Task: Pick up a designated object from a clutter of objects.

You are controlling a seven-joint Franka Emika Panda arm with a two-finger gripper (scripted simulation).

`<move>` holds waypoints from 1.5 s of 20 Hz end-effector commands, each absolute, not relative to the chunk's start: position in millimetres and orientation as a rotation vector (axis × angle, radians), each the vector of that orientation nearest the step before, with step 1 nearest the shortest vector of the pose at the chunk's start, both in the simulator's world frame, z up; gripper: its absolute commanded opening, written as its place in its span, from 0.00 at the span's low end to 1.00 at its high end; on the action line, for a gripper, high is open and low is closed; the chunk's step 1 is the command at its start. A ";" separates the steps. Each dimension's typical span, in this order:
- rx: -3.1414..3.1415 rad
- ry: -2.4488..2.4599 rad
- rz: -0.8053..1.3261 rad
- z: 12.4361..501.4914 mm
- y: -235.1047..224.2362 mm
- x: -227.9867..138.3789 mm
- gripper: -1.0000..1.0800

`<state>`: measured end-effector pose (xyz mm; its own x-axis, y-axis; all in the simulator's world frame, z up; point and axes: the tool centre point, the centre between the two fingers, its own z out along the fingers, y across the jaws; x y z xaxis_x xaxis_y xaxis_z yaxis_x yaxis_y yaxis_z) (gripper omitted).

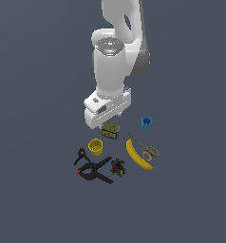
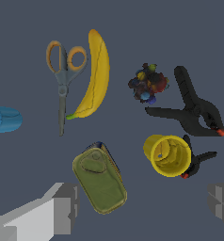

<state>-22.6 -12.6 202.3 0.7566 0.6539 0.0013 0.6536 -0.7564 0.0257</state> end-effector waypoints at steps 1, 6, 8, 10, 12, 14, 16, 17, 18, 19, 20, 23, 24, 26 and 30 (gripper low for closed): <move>2.886 1.184 0.012 189.1 -13.7 -28.7 0.96; 2.807 1.370 0.005 163.9 -15.4 -42.1 0.96; 2.773 1.443 0.003 154.2 -15.8 -47.9 0.96; 2.738 1.513 0.001 145.0 -16.1 -53.7 0.96; 2.705 1.575 0.000 137.0 -16.3 -59.2 0.96; 2.676 1.630 -0.001 130.1 -16.4 -64.1 0.96; 2.649 1.676 -0.001 124.2 -16.4 -68.5 0.96; 2.637 1.697 -0.001 121.7 -16.3 -70.5 0.96; 2.626 1.716 -0.001 119.4 -16.3 -72.3 0.96; 2.616 1.733 -0.001 117.3 -16.3 -74.0 0.96; 2.607 1.748 -0.001 115.4 -16.2 -75.5 0.96; 2.586 1.782 0.000 111.3 -16.1 -78.9 0.96; 2.581 1.790 0.000 110.3 -16.1 -79.7 0.96; 2.574 1.801 0.000 109.0 -16.0 -80.8 0.96; 2.576 1.799 -0.001 108.8 -16.1 -80.8 0.96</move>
<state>-80.8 -16.1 109.0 0.3446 0.9388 -0.0004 0.9388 -0.3446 -0.0004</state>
